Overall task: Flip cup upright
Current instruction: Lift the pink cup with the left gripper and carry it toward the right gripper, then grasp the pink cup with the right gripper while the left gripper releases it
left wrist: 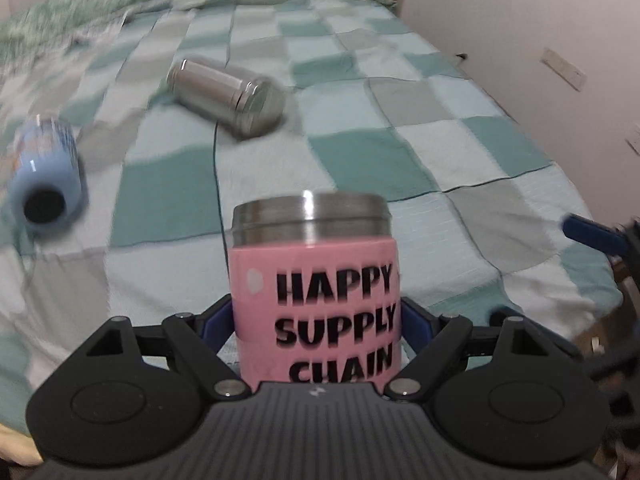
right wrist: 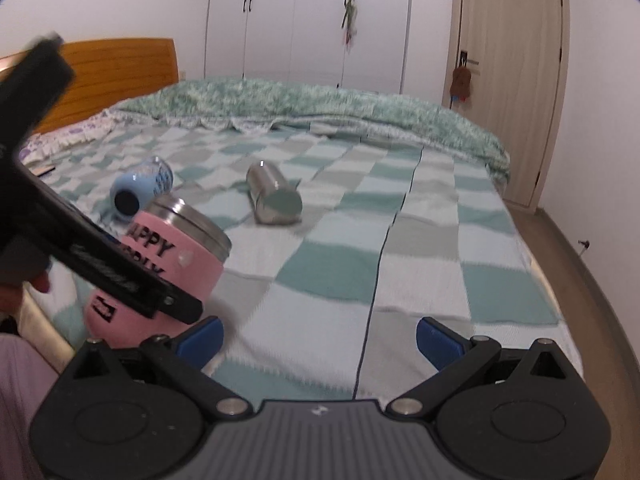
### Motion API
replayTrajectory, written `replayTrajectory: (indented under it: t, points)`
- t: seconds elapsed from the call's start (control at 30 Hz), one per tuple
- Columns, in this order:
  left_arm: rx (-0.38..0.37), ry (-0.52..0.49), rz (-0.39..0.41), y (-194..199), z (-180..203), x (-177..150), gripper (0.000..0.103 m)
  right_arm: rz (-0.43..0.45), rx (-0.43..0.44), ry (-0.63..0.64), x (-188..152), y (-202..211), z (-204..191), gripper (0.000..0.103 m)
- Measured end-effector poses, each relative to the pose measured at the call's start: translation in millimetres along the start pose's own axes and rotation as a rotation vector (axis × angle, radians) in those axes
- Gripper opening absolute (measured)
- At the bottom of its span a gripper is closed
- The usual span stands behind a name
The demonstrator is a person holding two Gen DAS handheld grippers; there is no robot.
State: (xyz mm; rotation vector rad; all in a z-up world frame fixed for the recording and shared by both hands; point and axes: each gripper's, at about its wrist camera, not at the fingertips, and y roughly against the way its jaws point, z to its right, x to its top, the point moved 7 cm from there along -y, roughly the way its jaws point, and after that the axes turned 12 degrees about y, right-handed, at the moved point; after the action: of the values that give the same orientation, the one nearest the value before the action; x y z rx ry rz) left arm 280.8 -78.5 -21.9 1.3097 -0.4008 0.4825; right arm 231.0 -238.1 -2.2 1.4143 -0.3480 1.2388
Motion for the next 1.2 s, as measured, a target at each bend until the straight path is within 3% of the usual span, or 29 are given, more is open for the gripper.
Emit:
replayTrajectory:
  t: [0.13, 0.33, 0.37, 0.5, 0.6, 0.7, 0.97, 1.2]
  points:
    - [0.0, 0.057, -0.019, -16.8, -7.0, 5.3, 0.085, -0.027, 0.006, -0.006, -10.3, -9.2, -1.4, 0.103]
    - [-0.018, 0.032, -0.001, -7.9, -0.1, 6.1, 0.09, -0.02, -0.001, -0.003, -4.8, -8.8, -3.7, 0.103]
    - [-0.04, 0.033, 0.034, 0.3, -2.5, 7.7, 0.103, -0.016, -0.001, -0.002, -2.5, -7.4, -4.9, 0.103]
    - [-0.085, 0.002, 0.22, 47.8, -18.3, 9.6, 0.103, 0.001, 0.0, 0.008, 7.9, 0.4, -15.3, 0.103]
    - [-0.058, -0.034, 0.337, 76.2, -38.3, 2.1, 0.103, 0.012, 0.005, 0.014, 18.2, 5.5, -28.4, 0.103]
    - [-0.021, -0.078, 0.39, 89.3, -56.9, -9.0, 0.103, 0.015, 0.014, 0.001, 30.0, 6.2, -43.2, 0.103]
    - [-0.026, -0.119, 0.421, 82.7, -105.9, -22.3, 0.103, -0.048, 0.031, -0.105, 56.1, -15.2, -73.7, 0.103]
    - [-0.072, -0.129, 0.41, 64.9, -128.4, -22.2, 0.103, -0.174, -0.002, -0.226, 73.6, -52.4, -80.4, 0.103]
